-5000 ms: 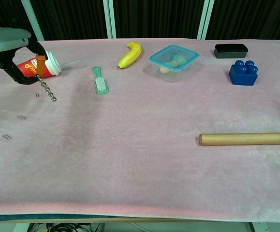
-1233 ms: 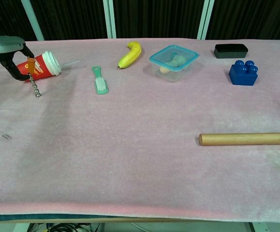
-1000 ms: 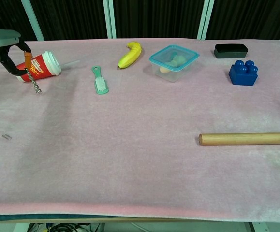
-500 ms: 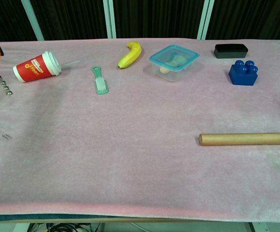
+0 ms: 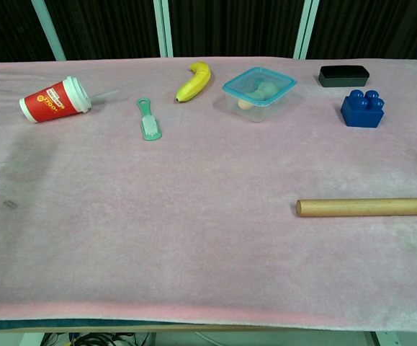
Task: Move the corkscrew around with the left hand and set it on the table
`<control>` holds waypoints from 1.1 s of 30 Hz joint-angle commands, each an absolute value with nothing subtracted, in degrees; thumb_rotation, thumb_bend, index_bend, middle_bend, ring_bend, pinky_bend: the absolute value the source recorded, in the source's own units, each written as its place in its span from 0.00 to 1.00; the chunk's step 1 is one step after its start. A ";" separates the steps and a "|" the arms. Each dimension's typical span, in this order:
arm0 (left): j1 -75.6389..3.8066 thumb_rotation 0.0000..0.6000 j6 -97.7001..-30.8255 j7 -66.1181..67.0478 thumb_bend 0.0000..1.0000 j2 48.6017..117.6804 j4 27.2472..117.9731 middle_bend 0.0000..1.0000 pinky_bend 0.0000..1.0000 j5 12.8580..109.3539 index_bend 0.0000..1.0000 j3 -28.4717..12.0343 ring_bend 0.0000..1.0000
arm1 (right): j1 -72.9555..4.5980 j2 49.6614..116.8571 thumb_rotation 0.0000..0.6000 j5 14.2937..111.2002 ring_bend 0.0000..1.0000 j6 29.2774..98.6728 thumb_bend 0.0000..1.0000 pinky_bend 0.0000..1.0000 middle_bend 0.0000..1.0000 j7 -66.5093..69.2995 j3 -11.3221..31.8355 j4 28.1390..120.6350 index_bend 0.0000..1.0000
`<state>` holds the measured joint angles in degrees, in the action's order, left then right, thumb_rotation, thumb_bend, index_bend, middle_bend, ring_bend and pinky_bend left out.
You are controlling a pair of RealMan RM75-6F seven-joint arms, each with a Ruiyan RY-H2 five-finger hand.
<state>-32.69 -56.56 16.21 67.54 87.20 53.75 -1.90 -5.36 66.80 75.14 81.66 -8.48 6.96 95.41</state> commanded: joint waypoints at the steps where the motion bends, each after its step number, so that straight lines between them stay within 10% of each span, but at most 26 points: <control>1: -32.20 1.00 -56.11 15.45 0.46 68.51 85.45 0.21 0.00 54.41 0.58 -1.91 0.00 | -5.37 66.80 1.00 75.08 0.12 81.62 0.09 0.21 0.00 -8.48 6.98 95.40 0.00; 33: -31.18 1.00 -56.21 13.96 0.46 70.90 84.15 0.21 0.00 60.01 0.59 -3.96 0.00 | -5.43 66.81 1.00 75.21 0.12 81.60 0.09 0.21 0.00 -8.22 7.05 95.22 0.00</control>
